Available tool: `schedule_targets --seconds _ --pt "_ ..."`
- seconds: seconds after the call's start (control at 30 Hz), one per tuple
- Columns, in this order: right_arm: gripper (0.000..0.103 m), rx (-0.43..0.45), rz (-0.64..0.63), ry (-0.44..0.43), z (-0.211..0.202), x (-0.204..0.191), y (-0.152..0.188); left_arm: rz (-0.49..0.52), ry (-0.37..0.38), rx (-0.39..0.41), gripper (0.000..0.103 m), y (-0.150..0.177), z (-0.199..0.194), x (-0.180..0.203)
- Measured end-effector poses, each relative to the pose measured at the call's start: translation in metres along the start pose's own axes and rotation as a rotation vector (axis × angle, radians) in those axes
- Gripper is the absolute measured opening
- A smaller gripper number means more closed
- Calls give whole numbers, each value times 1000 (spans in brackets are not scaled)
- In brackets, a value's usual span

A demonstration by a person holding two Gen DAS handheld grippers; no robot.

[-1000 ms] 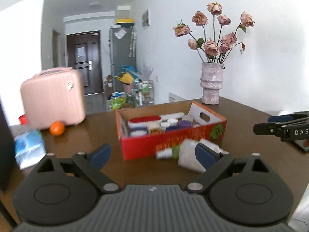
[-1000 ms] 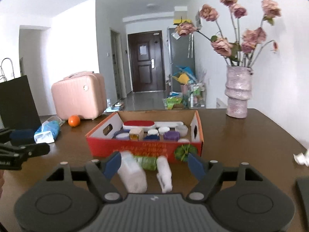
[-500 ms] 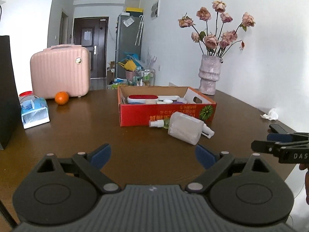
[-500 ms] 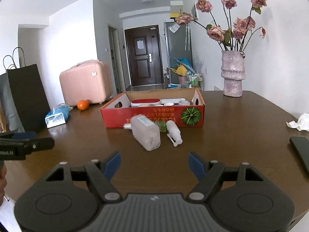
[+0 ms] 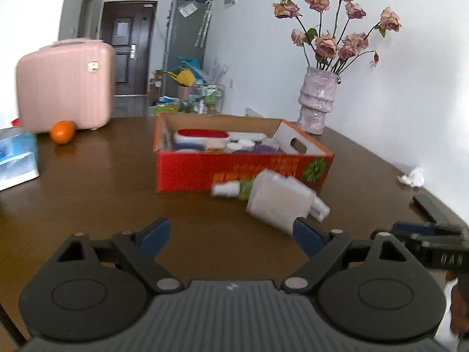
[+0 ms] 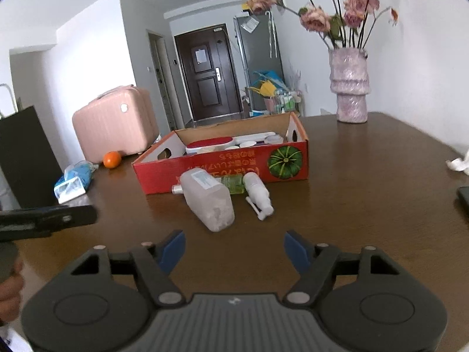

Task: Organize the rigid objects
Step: 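Grasp the white plastic jug with both tools from either side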

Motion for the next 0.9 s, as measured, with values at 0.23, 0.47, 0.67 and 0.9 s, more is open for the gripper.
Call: schedule_targets --seconds 0.23,0.47,0.67,0.9 --pt "51 5 79 -66 58 3 -29 -69 123 -96 58 -44 94 23" --pt "23 -27 207 -131 103 9 -37 -133 170 -202 27 -42 147 23" --pt "19 -24 223 -135 110 14 -35 -200 188 -215 24 -33 126 11" --pt "22 -47 143 -159 89 -4 -17 -290 177 -212 24 3 75 -2"
Point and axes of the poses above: each gripper's, at about its wrist camera, not at the fingertips, and z roughly the way its jaws point, x to its right, y to its underside, the point moved 5 cm from there along z, roughly the way its jaws point, and after that the axes turned 15 degrees about -z, right-handed, at the moved point
